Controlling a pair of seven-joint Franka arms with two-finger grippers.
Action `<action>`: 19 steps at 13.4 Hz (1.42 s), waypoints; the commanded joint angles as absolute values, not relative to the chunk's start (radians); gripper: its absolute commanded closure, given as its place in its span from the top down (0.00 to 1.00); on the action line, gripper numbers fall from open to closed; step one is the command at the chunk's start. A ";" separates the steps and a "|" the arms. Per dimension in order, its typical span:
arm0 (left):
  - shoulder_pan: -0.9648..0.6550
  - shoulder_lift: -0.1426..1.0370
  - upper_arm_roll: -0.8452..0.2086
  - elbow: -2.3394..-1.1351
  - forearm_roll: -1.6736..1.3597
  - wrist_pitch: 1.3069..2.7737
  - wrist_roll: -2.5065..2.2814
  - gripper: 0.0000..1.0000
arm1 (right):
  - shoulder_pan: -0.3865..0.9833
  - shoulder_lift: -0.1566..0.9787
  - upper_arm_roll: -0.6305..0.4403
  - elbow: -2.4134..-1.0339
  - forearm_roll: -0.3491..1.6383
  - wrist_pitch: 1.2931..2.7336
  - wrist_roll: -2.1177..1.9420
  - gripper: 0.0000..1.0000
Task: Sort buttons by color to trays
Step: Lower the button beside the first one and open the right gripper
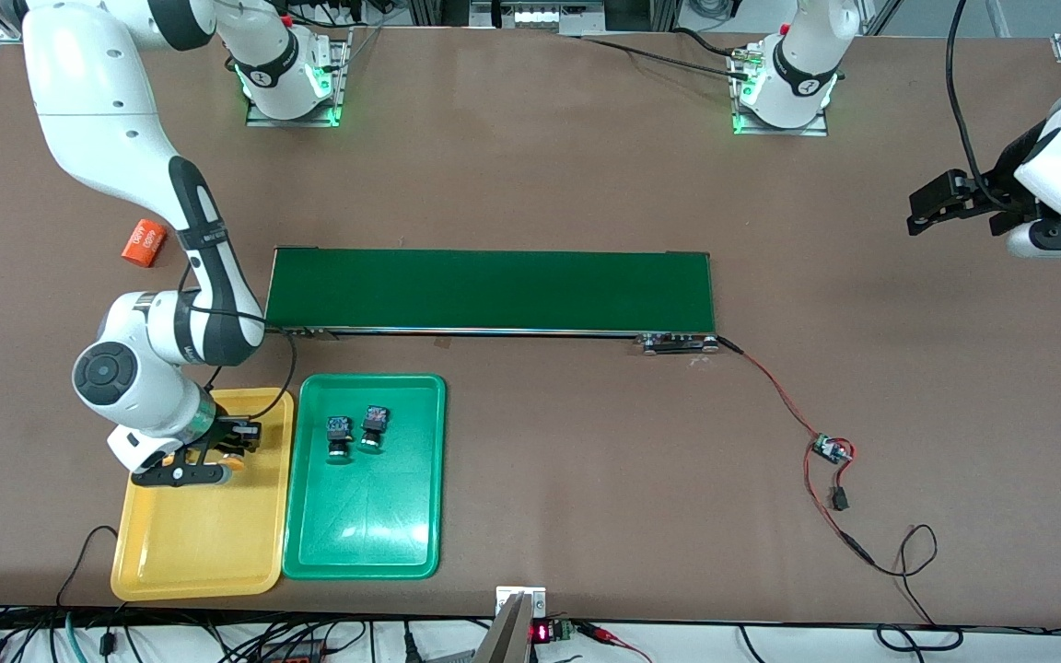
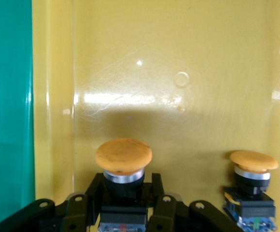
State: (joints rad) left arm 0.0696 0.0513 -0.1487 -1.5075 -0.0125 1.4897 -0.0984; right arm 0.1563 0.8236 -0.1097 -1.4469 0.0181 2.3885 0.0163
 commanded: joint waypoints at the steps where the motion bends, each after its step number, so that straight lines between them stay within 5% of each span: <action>1: 0.075 0.069 -0.149 -1.474 -0.031 1.471 -0.083 1.00 | 0.153 0.844 -0.104 -1.425 0.014 2.416 0.003 0.60; 2: 0.075 0.069 -0.149 -1.474 -0.031 1.471 -0.083 1.00 | 0.155 0.844 -0.104 -1.425 0.012 2.421 0.003 0.70; 3: 0.075 0.068 -0.149 -1.474 -0.031 1.471 -0.083 1.00 | 0.159 0.842 -0.104 -1.425 0.014 2.421 0.008 0.93; 4: 0.075 0.069 -0.149 -1.474 -0.031 1.471 -0.084 1.00 | 0.164 0.836 -0.104 -1.425 0.015 2.419 0.008 1.00; 7: 0.075 0.069 -0.149 -1.474 -0.031 1.471 -0.084 1.00 | 0.167 0.792 -0.104 -1.440 0.014 2.378 0.009 1.00; 19: 0.078 0.067 -0.149 -1.474 -0.031 1.471 -0.083 1.00 | 0.120 0.316 -0.091 -1.514 0.012 1.775 0.009 1.00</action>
State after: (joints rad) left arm 0.0707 0.0521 -0.1487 -1.5073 -0.0125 1.4896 -0.0984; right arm 0.1476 0.4249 -0.1074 -1.4386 0.0180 1.8398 0.0163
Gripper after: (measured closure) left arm 0.000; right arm 0.000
